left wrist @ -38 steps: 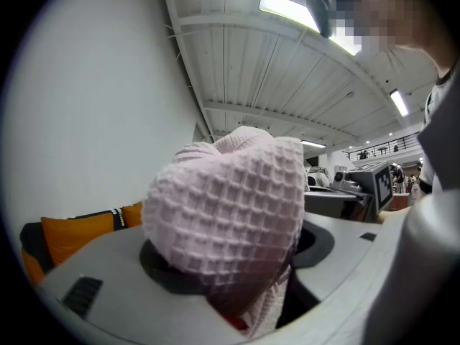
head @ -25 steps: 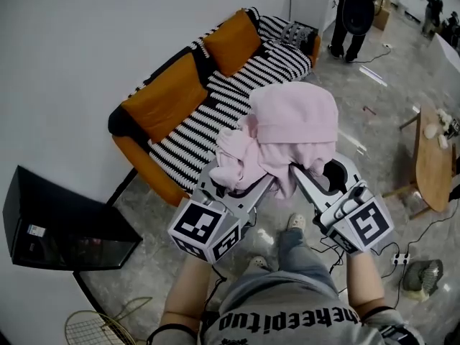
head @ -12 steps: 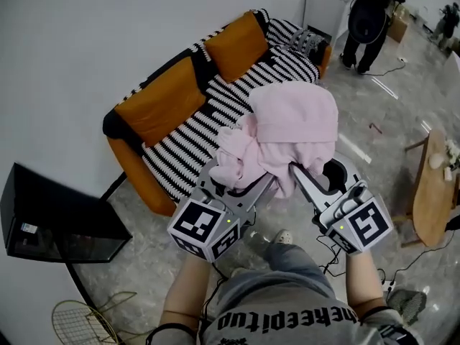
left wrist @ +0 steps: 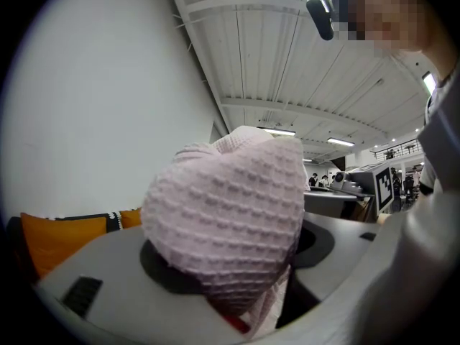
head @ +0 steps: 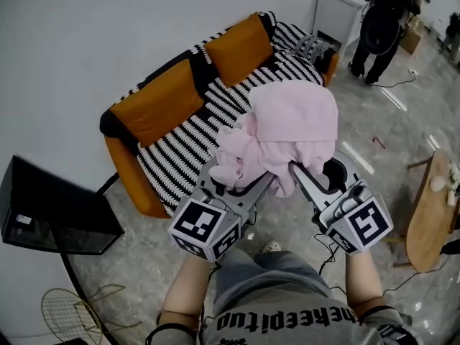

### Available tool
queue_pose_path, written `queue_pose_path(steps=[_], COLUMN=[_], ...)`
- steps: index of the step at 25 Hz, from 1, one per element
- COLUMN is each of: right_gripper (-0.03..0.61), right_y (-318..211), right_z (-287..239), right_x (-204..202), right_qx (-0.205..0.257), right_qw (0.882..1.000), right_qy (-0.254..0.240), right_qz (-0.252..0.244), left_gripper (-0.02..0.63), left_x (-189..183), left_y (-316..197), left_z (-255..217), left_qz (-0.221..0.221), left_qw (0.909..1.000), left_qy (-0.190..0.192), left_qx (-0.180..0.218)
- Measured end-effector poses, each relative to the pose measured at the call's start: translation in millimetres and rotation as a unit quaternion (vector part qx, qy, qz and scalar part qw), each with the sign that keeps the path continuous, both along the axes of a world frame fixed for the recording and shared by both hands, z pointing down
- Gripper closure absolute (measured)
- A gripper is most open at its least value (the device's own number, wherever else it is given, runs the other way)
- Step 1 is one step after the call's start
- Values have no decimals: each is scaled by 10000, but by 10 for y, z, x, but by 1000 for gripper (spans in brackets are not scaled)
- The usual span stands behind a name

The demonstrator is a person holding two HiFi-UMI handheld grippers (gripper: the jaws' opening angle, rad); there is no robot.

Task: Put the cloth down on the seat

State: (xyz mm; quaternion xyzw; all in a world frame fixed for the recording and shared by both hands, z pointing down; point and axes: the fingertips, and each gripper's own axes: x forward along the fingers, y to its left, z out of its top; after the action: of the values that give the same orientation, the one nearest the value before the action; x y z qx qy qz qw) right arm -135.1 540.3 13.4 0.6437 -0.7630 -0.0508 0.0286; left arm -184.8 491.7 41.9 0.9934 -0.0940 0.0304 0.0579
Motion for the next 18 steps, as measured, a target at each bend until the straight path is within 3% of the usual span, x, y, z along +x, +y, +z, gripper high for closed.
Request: queue_pose_path(steps=[7, 18], right_gripper=[405, 403], right_y=[-103, -671], right_z=[83, 96], right_x=[554, 892], right_qx=[-11, -73], right_qw=[9999, 9997], right_qy=[-159, -170], right_qz=[-57, 150], left_gripper=[295, 296], left_x=[537, 893], left_y=[-95, -677], left_z=[63, 75], left_qz=[-59, 140], left_qw=[9998, 9997], left_qy=[-186, -222], left_qx=[-2, -26])
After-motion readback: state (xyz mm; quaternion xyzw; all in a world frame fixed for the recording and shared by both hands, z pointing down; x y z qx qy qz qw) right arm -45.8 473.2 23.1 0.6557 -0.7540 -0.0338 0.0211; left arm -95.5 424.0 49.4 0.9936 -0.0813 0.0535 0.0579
